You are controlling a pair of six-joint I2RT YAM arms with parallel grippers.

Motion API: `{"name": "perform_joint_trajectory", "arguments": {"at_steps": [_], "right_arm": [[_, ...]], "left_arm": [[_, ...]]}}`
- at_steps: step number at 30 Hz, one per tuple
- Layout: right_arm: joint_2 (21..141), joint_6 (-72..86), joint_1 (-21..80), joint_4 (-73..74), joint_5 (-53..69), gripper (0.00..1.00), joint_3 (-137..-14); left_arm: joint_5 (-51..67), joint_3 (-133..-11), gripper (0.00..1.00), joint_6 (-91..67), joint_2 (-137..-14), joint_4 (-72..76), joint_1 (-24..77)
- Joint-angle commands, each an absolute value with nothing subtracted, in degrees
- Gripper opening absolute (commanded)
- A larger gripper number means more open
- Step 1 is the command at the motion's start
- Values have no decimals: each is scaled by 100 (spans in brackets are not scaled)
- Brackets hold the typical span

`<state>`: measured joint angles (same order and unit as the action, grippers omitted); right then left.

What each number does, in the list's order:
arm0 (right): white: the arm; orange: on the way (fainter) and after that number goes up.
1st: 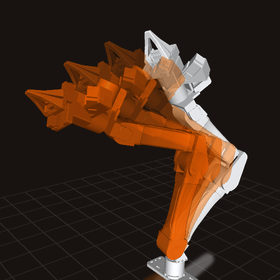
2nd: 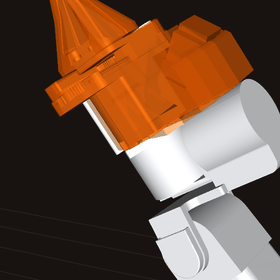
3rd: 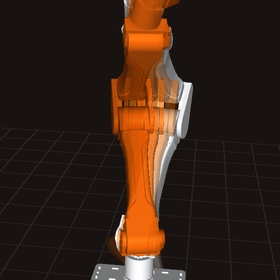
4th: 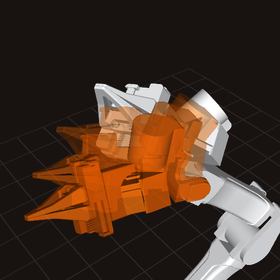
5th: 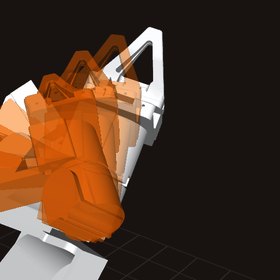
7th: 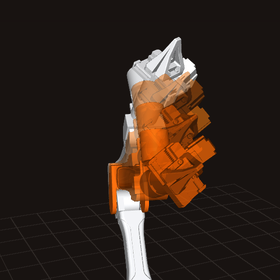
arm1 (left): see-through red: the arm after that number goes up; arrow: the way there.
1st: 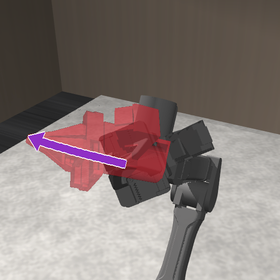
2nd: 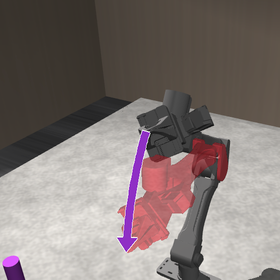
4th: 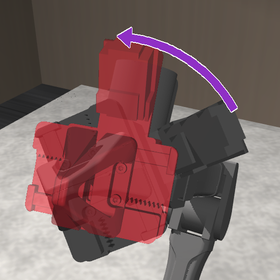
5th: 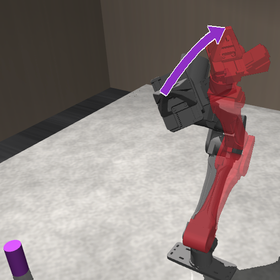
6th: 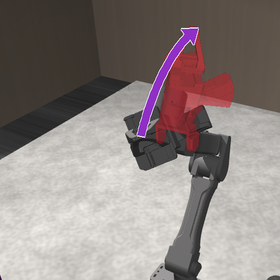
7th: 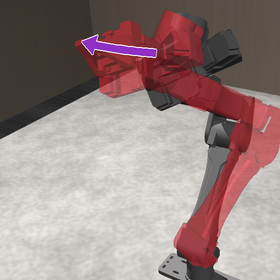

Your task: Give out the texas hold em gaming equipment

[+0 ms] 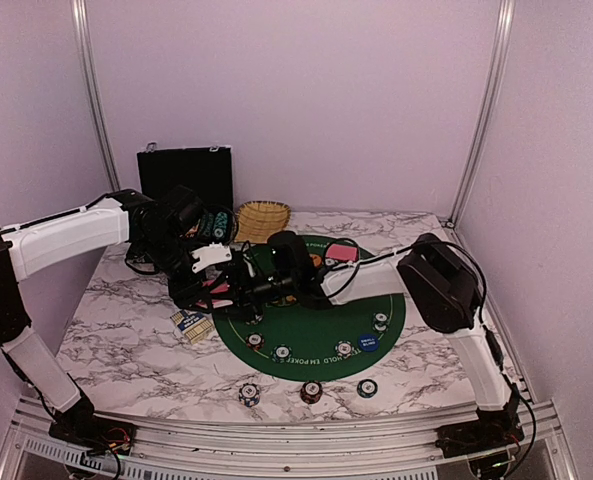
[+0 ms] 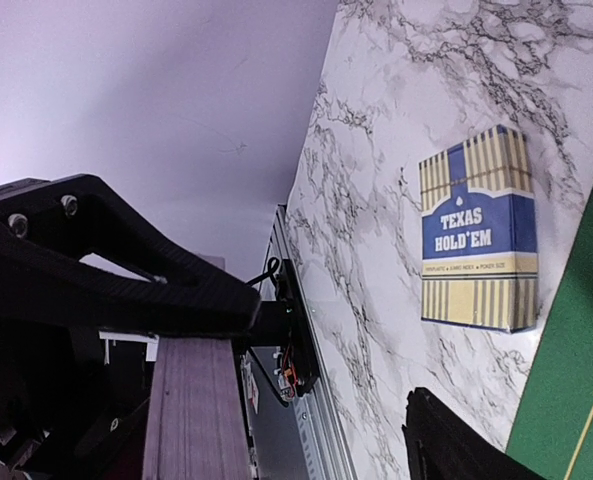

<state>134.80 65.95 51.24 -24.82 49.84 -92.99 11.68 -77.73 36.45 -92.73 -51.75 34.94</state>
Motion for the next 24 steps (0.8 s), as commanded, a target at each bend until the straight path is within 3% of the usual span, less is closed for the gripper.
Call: {"name": "perform_joint_trajectory", "arguments": {"at_steps": [1, 24], "right_arm": [[13170, 6463, 4974, -2412, 4865, 75, -8984], [12527, 6204, 4722, -2261, 4839, 46, -8552]], "left_arm": [[1279, -7891, 0, 3655, -9210, -5229, 3498], [1265, -7811, 0, 3687, -9185, -5229, 3496]]}}
